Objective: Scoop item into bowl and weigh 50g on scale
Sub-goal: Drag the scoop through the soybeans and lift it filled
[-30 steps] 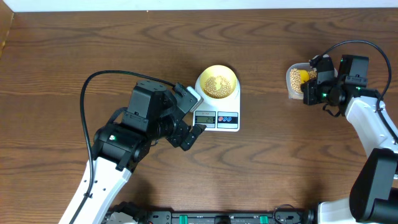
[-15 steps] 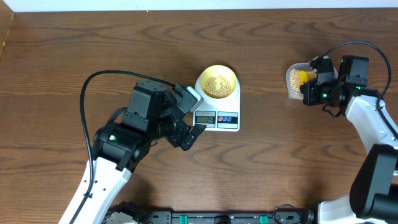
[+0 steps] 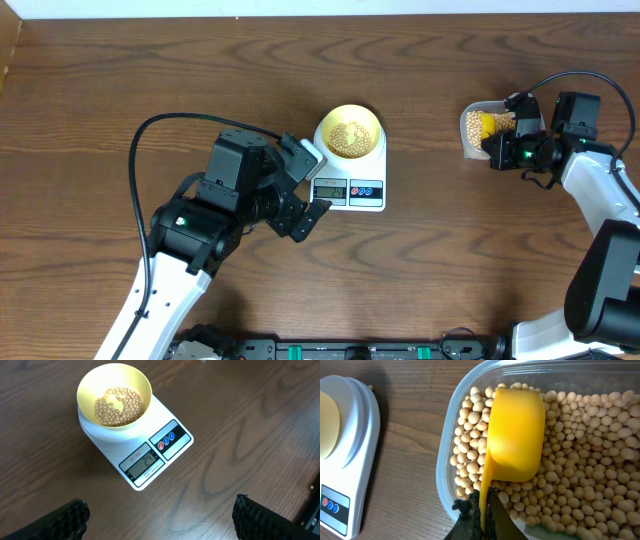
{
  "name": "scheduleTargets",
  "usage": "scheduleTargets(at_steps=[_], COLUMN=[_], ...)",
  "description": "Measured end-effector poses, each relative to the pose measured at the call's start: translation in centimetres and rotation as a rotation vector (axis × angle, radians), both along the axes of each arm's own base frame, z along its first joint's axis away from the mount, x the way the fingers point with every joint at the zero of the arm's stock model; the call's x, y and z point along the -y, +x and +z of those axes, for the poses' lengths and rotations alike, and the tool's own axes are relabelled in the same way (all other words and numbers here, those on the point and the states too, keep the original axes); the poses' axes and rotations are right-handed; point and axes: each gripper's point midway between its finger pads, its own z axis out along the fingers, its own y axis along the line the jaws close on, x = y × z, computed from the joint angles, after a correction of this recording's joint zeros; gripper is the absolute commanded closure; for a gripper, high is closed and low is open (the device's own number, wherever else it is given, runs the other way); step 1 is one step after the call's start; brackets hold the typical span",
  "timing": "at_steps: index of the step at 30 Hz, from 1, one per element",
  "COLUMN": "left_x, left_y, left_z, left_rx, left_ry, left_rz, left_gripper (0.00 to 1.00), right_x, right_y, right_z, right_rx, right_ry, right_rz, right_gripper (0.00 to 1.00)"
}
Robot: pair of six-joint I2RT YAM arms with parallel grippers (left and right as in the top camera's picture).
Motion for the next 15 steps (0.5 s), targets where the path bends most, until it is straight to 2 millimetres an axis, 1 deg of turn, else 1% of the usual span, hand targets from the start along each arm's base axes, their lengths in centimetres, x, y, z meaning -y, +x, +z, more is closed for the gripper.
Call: scheduleTargets(at_steps=[8,15], left_x=[0.00,0.00], left_y=[0.00,0.00], left_z=[0.00,0.00], left_rx=[0.000,0.000], left_ry=[0.000,0.000], left_rz=[0.000,0.000], left_gripper=[0.06,0.06], right_x=[0.03,0.10], right_y=[-0.08,-0.12], right_z=[-0.02,0.08], right_rx=[-0.003,0.000], right_ry=[0.007,0.072], right_rz=[-0.001,0.002], right_gripper=[0.99,0.99])
